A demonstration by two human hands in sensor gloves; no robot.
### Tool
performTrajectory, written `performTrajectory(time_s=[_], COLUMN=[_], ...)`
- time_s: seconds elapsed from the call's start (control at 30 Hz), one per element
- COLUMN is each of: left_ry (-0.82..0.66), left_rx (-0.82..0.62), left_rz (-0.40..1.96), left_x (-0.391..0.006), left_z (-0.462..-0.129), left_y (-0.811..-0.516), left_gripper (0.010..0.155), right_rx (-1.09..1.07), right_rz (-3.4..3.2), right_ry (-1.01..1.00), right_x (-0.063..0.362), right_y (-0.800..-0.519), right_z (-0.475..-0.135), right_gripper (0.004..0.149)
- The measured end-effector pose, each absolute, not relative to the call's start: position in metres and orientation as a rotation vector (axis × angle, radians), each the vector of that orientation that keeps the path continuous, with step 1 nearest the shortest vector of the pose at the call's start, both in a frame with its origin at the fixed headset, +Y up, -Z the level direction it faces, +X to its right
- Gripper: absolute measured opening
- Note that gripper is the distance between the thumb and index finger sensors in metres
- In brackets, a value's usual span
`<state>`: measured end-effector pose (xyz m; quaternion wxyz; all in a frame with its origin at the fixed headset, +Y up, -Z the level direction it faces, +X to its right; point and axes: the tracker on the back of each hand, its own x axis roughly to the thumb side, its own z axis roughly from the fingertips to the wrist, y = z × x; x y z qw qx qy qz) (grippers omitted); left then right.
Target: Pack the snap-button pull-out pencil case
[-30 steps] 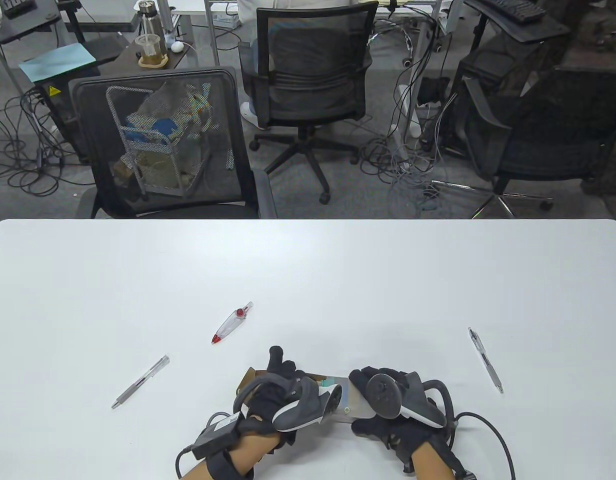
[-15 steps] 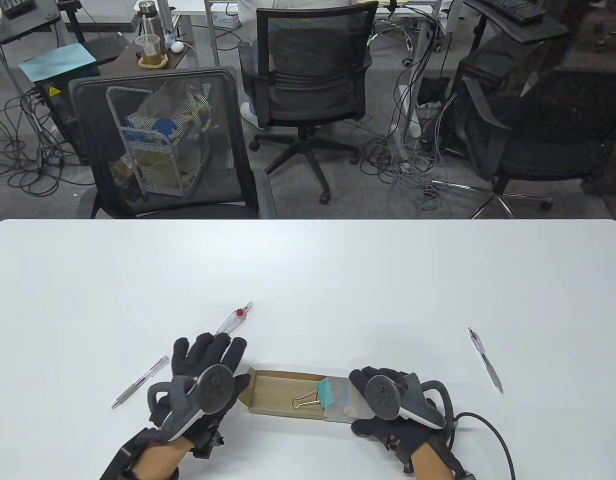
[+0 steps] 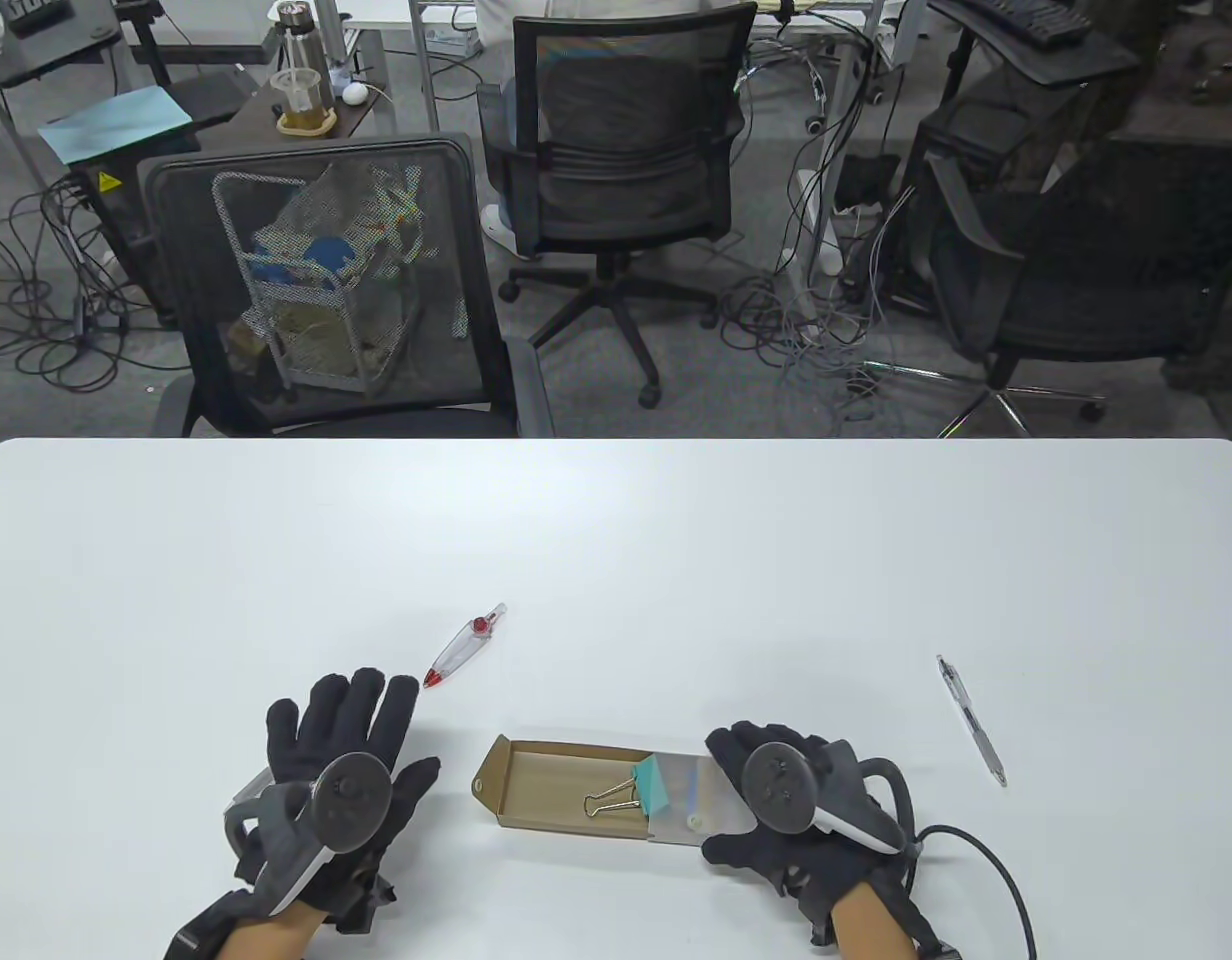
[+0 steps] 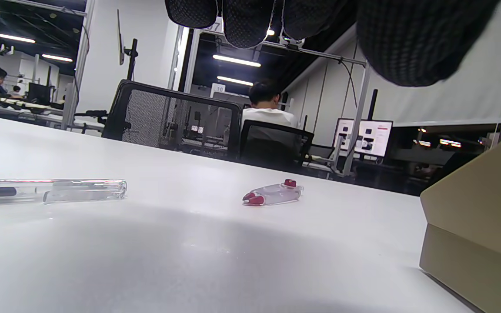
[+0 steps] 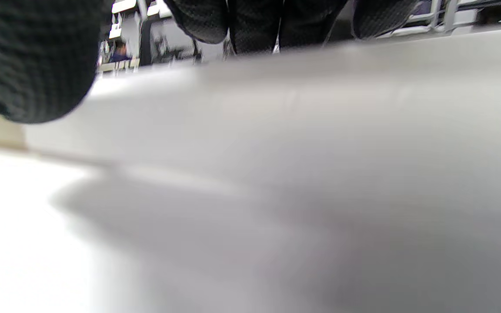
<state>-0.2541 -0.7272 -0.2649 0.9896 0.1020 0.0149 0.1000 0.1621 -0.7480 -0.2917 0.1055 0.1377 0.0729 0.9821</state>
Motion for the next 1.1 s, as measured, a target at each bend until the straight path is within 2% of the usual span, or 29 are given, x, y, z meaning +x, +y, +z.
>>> performTrajectory(time_s=[0.1, 0.27, 0.37, 0.57, 0.67, 0.77, 0.87, 1.1], left_ry=[0.029, 0.022, 0.018, 0.015, 0.015, 0.013, 0.013, 0.015], left_rx=[0.203, 0.2, 0.202, 0.195, 0.195, 0.196, 0.196, 0.203], left_rz=[0.202, 0.19, 0.184, 0.185, 0.187, 0.187, 0.186, 0.197], left_x=[-0.254, -0.252, -0.252, -0.251, -0.251, -0.251, -0.251, -0.252], left_z=[-0.265, -0.265, -0.264, -0.265, -0.265, -0.265, -0.265, -0.265], left_y=[-0.727, -0.728, -0.728, -0.728, -0.728, -0.728, -0.729, -0.728], left_gripper=[0.081, 0.082, 0.082, 0.082, 0.082, 0.082, 0.082, 0.082], right_rx=[0.195, -0.434, -0.762, -1.152, -1.238, -1.24, -1.231, -1.197], right_rz=[2.848, 3.002, 3.066, 3.124, 3.098, 3.04, 3.053, 3.083], right_ry=[0.08, -0.119, -0.009, 0.259, 0.367, 0.277, 0.274, 0.23], right_x=[0.19, 0.251, 0.28, 0.316, 0.325, 0.326, 0.326, 0.325], right_y=[-0.731, -0.712, -0.72, -0.75, -0.762, -0.763, -0.764, -0.766], right_z=[-0.3, -0.32, -0.33, -0.335, -0.333, -0.332, -0.333, -0.331], right_gripper=[0.09, 0.081, 0.078, 0.071, 0.065, 0.056, 0.048, 0.046])
